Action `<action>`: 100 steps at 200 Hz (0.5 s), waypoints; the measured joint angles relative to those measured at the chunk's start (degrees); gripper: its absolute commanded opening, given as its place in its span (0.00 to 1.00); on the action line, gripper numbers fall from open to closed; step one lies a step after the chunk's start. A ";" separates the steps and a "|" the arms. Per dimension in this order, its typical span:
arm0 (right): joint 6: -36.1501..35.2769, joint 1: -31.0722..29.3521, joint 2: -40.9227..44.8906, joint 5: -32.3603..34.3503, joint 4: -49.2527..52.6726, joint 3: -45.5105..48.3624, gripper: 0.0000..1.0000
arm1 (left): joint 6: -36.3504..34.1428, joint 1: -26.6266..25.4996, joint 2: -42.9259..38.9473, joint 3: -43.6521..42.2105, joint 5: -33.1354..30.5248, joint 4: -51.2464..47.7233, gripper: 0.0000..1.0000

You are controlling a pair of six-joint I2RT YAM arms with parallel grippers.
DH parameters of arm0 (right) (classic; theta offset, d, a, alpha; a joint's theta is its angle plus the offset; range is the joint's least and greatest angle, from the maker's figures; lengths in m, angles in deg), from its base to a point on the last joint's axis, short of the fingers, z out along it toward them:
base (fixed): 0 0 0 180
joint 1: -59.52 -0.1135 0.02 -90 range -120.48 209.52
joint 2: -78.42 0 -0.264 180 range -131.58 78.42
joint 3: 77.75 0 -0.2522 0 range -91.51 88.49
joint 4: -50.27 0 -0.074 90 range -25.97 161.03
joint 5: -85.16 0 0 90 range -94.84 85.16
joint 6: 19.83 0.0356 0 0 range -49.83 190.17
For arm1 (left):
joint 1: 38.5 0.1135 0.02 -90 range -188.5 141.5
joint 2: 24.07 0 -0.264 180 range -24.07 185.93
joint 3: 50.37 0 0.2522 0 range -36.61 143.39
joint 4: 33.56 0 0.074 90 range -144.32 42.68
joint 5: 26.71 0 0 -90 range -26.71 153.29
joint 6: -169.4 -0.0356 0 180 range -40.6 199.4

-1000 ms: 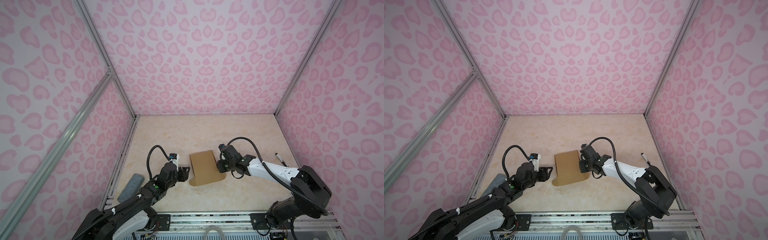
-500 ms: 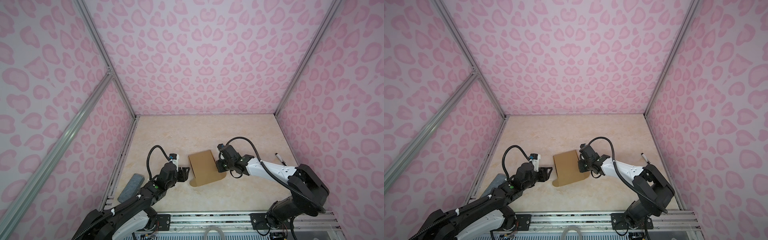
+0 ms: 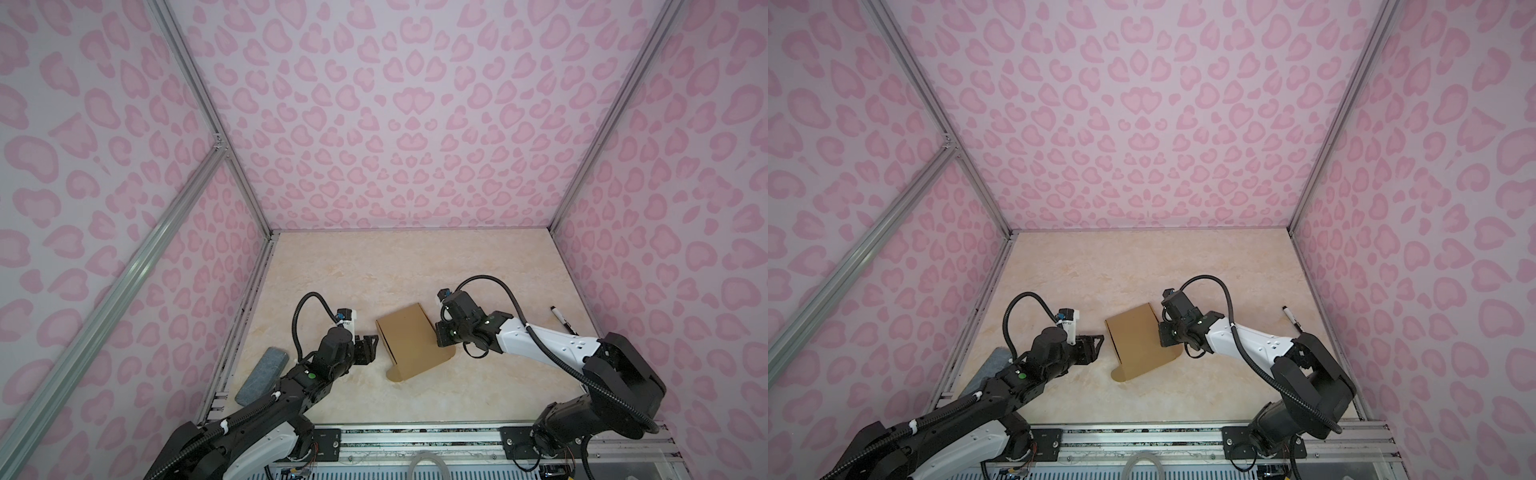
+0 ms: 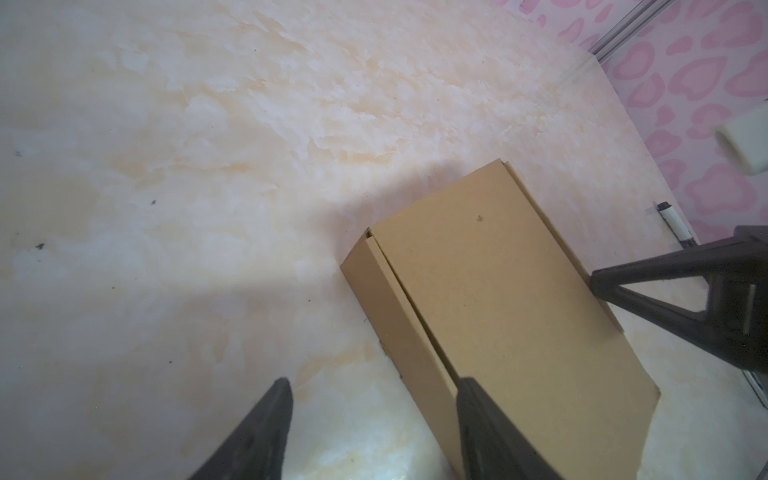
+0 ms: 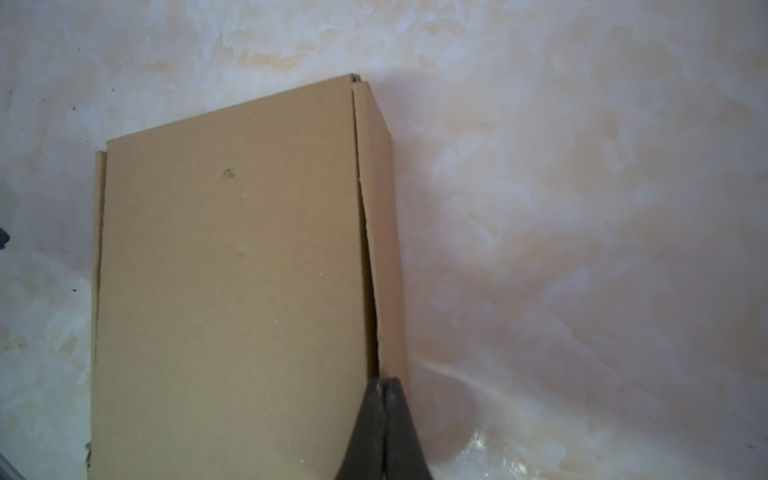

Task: Fold the paper box

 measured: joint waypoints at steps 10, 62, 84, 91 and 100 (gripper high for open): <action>0.22 0.61 0.44 -0.70 -0.04 0.48 0.00 | 1.01 0.00 -1.29 -0.70 0.02 0.28 0.80; 2.58 3.34 1.68 -5.84 -1.77 2.67 0.00 | 8.55 0.00 -7.91 -5.35 1.75 2.93 0.88; 3.23 4.00 1.99 -7.80 -2.95 3.37 0.00 | 10.84 0.00 -9.90 -6.47 2.45 3.96 0.92; 3.37 4.24 2.08 -8.33 -3.26 3.45 0.00 | 11.63 0.00 -10.27 -6.80 2.62 4.28 0.92; 3.89 4.31 2.10 -8.83 -3.50 3.45 0.00 | 12.09 -0.04 -10.51 -6.99 2.64 4.52 0.92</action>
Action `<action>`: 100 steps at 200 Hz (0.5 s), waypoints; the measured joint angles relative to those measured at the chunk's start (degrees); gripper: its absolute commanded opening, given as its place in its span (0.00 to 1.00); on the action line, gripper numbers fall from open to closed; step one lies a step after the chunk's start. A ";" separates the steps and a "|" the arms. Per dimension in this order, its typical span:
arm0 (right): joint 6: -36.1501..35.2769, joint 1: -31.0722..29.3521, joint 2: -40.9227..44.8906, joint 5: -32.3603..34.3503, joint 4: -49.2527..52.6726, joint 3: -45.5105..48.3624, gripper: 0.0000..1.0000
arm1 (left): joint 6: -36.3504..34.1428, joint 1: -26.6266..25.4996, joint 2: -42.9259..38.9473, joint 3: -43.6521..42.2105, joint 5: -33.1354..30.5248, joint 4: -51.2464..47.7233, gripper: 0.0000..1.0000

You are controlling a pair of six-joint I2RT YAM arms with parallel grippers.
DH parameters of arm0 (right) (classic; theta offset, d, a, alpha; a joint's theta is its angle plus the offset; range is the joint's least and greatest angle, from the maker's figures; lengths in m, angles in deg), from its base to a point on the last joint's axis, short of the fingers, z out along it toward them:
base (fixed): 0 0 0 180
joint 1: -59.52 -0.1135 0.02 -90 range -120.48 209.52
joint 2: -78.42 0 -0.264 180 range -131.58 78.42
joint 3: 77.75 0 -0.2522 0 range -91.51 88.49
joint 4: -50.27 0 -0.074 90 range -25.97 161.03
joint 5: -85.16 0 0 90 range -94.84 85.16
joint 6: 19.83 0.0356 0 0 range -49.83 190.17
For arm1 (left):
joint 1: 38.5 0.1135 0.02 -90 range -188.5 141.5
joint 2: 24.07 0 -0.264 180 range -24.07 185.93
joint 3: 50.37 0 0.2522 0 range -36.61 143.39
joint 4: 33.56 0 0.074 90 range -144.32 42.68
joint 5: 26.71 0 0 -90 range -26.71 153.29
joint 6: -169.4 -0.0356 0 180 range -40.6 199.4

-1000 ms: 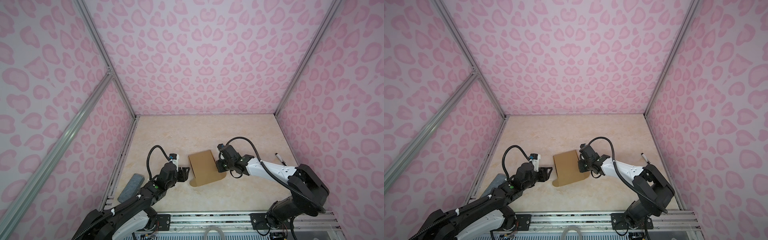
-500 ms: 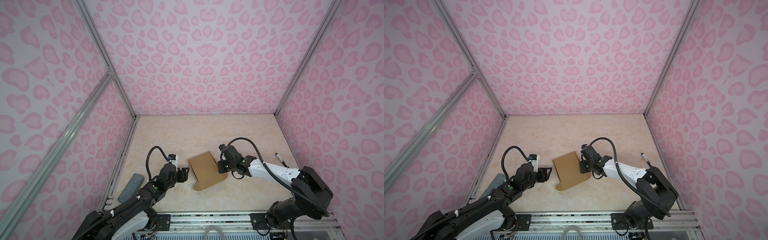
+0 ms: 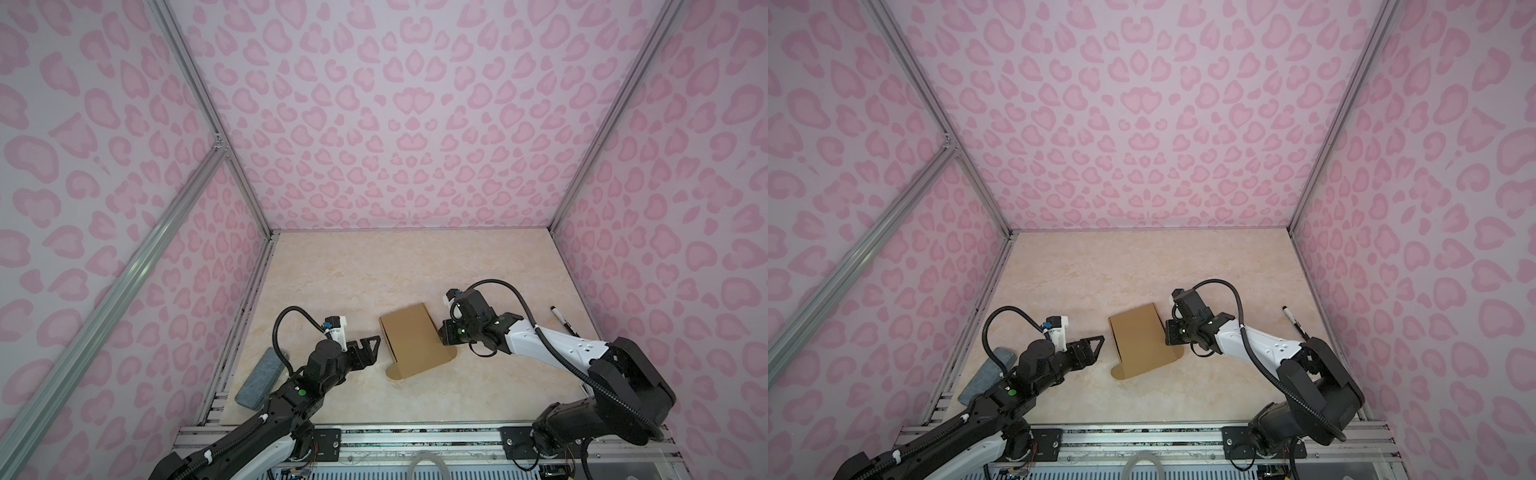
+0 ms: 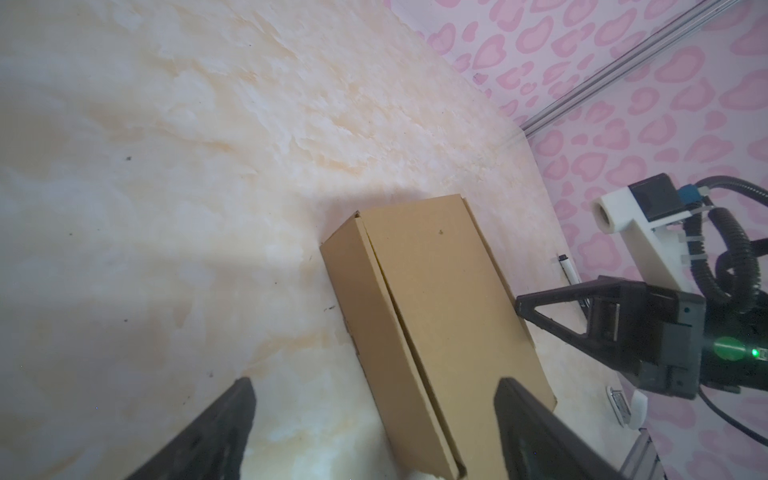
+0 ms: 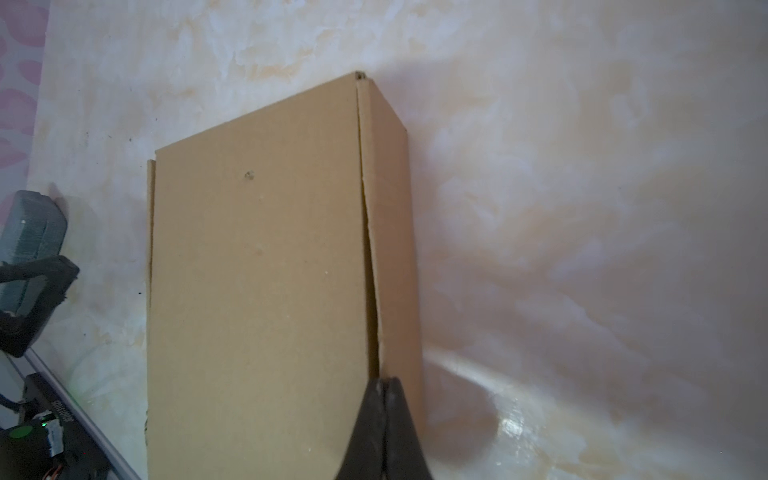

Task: Fold the paper box

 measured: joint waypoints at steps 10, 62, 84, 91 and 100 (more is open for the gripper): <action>0.15 0.09 0.13 -0.15 0.00 0.00 0.00 | 0.48 0.00 0.00 0.00 0.07 0.42 0.92; -2.16 -1.31 0.79 2.21 4.15 -2.62 0.04 | 0.87 -0.11 2.19 0.02 0.63 0.98 0.92; -3.58 -2.99 -0.39 4.55 7.32 -5.40 0.15 | 0.85 -0.22 3.50 0.46 0.66 0.92 0.92; -4.15 -3.48 -0.83 5.40 8.37 -6.03 0.16 | 0.85 -0.22 3.80 0.66 0.68 0.94 0.92; -4.57 -3.96 -1.29 6.25 9.42 -6.67 0.17 | 0.83 -0.22 4.04 0.85 0.83 0.94 0.92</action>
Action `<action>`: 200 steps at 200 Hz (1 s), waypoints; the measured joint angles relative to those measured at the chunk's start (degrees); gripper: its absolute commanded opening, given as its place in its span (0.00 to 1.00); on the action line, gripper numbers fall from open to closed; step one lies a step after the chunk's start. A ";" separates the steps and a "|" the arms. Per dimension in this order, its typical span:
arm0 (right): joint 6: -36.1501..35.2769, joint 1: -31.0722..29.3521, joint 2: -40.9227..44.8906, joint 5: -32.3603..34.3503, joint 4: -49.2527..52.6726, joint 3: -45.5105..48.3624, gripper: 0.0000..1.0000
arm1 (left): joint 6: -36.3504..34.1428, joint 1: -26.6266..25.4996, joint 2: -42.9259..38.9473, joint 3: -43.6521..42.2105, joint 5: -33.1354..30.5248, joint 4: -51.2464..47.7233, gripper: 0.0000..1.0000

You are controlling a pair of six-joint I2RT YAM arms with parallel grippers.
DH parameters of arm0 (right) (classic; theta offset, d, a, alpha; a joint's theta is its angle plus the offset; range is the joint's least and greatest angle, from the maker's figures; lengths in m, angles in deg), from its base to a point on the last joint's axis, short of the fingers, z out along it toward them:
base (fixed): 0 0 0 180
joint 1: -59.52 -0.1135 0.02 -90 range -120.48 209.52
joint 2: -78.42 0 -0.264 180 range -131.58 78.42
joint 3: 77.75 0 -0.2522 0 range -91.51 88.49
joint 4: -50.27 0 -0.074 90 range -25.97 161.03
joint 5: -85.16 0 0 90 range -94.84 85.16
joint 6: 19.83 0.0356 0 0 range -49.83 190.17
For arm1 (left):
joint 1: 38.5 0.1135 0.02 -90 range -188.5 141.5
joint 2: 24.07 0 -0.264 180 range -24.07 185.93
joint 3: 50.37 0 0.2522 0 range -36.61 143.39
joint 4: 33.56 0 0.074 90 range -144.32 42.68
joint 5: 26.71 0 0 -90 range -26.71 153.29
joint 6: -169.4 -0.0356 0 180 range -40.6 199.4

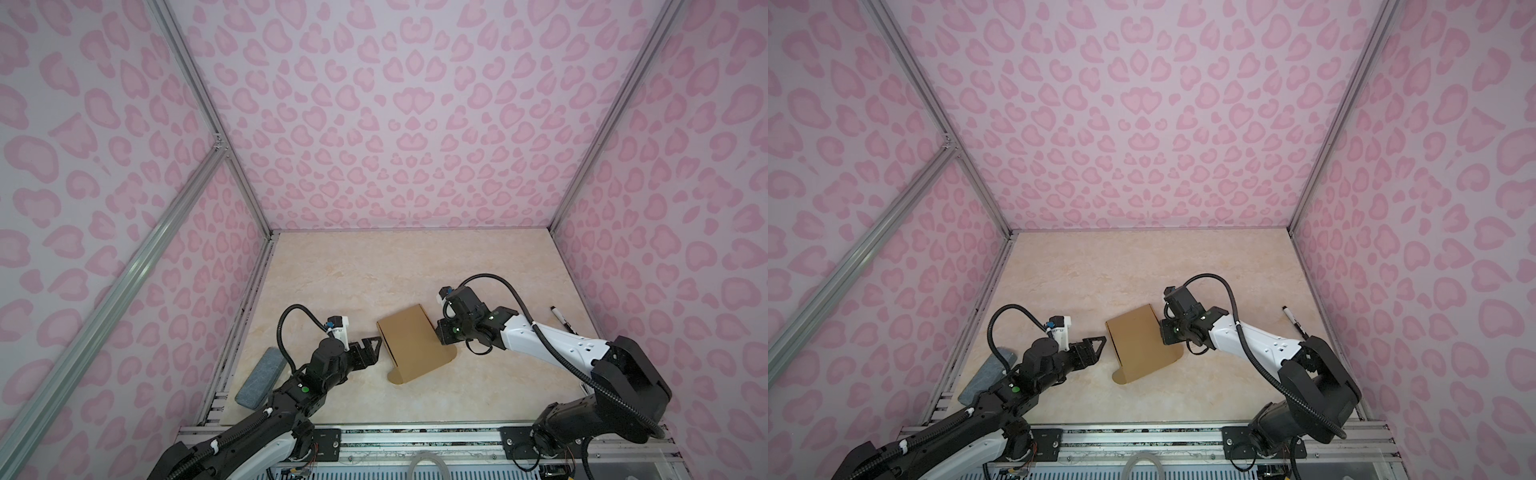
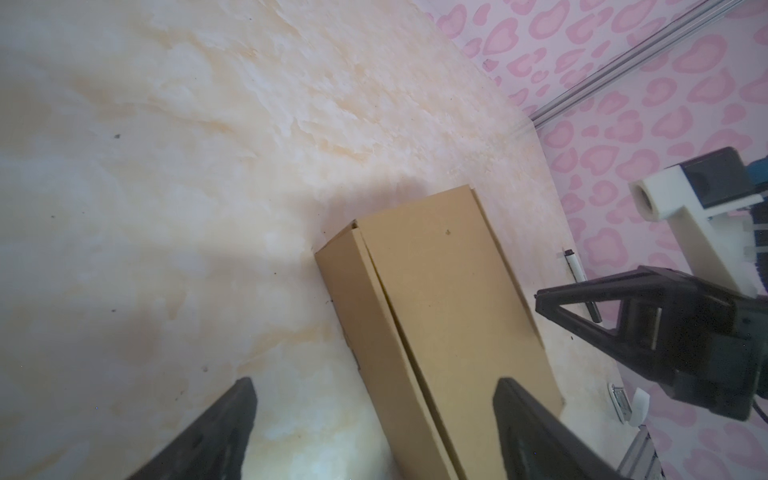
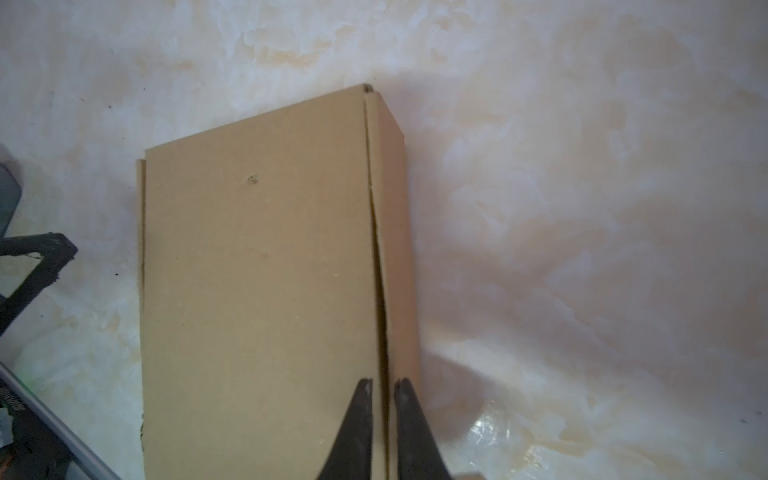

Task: Fold the paper box

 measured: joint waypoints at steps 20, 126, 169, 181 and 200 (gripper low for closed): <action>-0.85 -0.37 -0.68 1.68 2.08 -0.90 0.18 | -0.02 0.00 0.04 0.07 0.24 0.00 0.92; -3.45 -0.76 -2.51 4.61 4.28 -2.80 0.19 | -0.24 0.00 -0.92 0.00 0.24 -0.04 0.91; -3.85 -1.11 -2.67 4.61 3.85 -3.23 0.19 | -0.48 0.00 0.24 0.02 0.26 0.00 0.91; -3.91 -1.11 -3.32 4.59 3.76 -3.30 0.19 | -0.48 0.00 0.61 0.02 0.26 0.00 0.91; -4.28 -1.11 -4.35 4.61 3.76 -3.30 0.17 | -0.48 0.00 0.94 0.02 0.26 0.00 0.91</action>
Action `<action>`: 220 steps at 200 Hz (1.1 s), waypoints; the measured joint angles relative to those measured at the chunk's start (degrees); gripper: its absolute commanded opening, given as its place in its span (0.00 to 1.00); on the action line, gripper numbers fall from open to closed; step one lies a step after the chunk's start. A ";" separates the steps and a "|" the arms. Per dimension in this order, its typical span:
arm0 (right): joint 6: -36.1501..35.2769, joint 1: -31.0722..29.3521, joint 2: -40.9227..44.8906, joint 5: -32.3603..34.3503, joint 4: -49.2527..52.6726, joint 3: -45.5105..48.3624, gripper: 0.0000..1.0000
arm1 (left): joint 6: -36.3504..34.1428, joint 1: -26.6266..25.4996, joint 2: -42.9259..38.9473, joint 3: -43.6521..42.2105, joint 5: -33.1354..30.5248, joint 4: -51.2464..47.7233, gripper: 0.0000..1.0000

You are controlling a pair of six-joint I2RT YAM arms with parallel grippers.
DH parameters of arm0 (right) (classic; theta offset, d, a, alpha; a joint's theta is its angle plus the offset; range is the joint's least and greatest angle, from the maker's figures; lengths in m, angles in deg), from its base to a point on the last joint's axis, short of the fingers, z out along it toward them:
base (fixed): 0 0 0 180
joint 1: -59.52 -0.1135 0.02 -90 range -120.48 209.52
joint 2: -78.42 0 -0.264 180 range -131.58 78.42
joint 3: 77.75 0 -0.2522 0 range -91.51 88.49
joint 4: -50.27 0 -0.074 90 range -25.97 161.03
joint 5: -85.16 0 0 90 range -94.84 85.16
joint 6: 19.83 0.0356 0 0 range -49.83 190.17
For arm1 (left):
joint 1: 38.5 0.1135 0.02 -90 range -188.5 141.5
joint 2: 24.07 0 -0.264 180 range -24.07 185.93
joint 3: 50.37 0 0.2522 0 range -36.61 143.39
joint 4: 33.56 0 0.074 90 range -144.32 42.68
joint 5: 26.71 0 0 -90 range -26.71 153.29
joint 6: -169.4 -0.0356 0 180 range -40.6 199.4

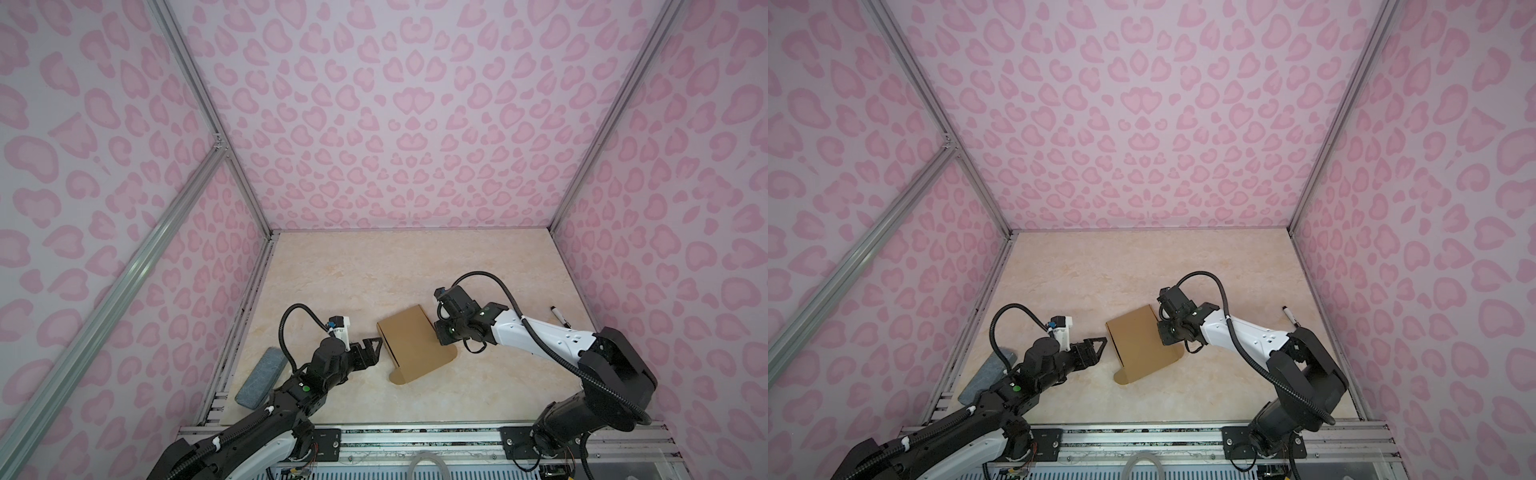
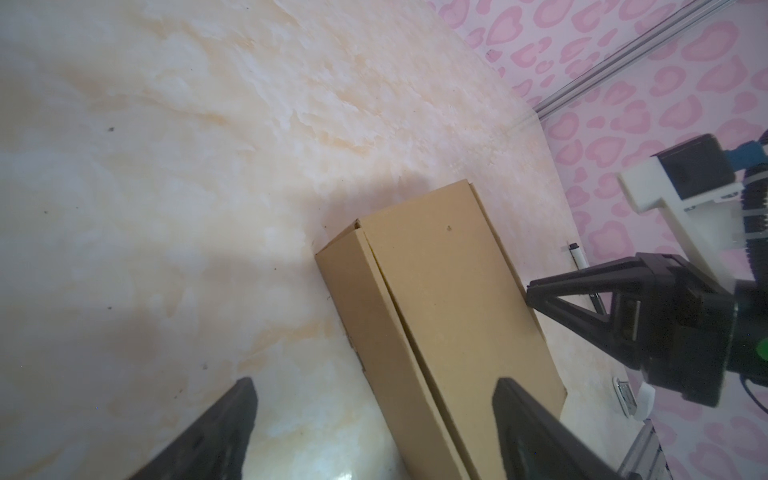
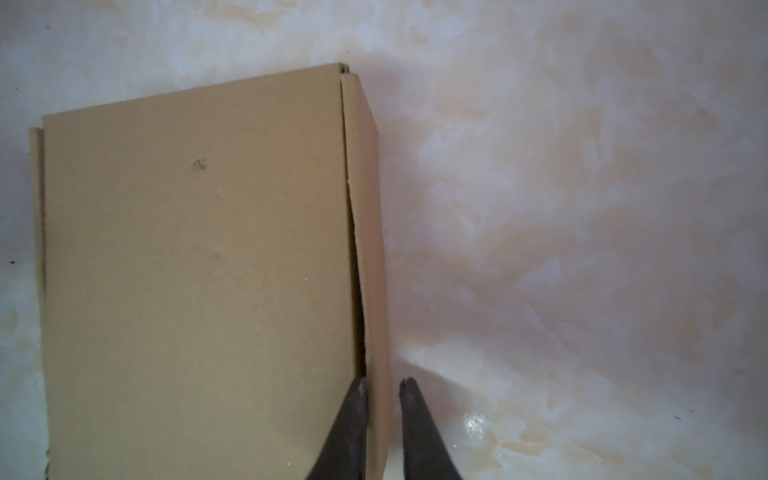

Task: Fold the paper box

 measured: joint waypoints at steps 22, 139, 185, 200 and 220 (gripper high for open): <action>-0.22 0.02 -0.94 0.22 -0.24 0.00 0.15 | 0.00 0.00 0.24 0.00 0.22 0.00 0.91; 1.88 5.44 2.40 -5.60 -2.93 3.28 0.00 | 0.96 -0.11 -2.34 0.81 1.01 -0.37 0.91; 5.90 9.70 2.73 -17.27 -6.80 6.99 0.00 | 2.51 -0.13 -9.14 2.40 1.31 -0.39 0.94; 7.08 10.05 2.73 -20.17 -8.17 7.50 0.00 | 3.15 -0.35 -8.17 3.30 2.45 -0.39 0.95; 7.96 10.25 2.91 -22.45 -8.98 7.56 0.00 | 3.48 -0.70 -4.85 4.79 4.07 -0.42 0.96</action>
